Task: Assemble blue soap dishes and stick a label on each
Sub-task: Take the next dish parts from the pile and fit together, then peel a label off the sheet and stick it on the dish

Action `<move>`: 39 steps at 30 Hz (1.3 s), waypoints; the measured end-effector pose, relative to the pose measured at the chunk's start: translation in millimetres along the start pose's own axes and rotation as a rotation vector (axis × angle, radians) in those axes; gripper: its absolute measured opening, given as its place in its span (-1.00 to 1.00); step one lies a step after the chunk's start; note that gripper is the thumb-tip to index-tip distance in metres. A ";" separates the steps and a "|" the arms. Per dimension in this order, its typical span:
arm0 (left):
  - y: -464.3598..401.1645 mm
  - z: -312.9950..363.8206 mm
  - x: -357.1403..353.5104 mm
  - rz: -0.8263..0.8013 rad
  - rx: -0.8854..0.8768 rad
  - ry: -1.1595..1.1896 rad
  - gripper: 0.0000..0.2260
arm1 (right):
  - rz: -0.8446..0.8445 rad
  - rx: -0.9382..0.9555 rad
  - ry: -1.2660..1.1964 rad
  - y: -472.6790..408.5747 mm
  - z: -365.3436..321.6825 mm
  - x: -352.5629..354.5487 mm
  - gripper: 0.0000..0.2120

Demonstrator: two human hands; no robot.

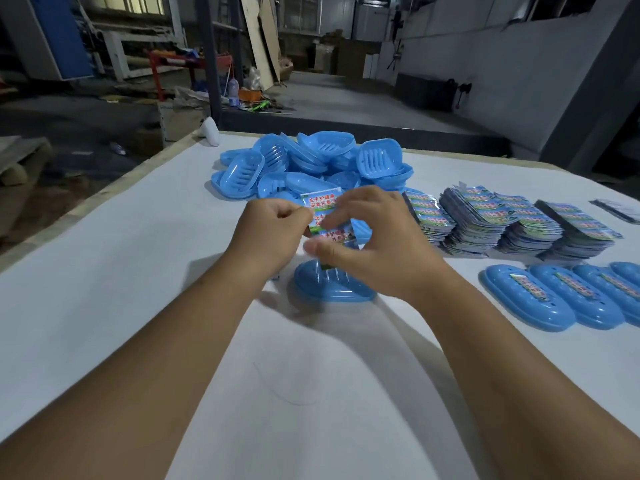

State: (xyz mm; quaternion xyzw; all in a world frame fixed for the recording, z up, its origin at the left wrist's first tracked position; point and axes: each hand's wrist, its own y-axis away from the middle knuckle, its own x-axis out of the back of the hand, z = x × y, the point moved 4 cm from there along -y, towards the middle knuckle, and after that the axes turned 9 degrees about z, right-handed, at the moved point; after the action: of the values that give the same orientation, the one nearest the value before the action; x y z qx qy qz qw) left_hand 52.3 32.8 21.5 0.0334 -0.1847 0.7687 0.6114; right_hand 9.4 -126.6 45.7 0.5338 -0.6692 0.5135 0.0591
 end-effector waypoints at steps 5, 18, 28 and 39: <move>7.2 6.5 -7.5 -0.106 -0.111 -0.020 -0.83 | 0.160 -0.444 -0.300 -5.7 25.7 8.9 -0.92; 1.6 9.5 -2.6 -0.048 -0.103 0.023 -0.75 | 0.134 -0.610 -0.605 -6.1 35.8 5.3 -0.88; 8.6 14.3 -6.9 -0.087 -0.213 0.018 -0.79 | 0.122 -0.394 -0.329 -3.8 21.8 4.3 -0.78; 10.5 15.1 -8.8 -0.083 -0.249 0.029 -0.80 | 0.134 -0.437 -0.342 -3.6 17.9 6.1 -0.70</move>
State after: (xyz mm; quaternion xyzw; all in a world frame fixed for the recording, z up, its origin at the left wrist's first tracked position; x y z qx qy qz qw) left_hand 41.9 17.8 30.6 -0.0465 -0.2682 0.7144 0.6446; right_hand 18.0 -143.7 43.4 0.5416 -0.7982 0.2624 0.0251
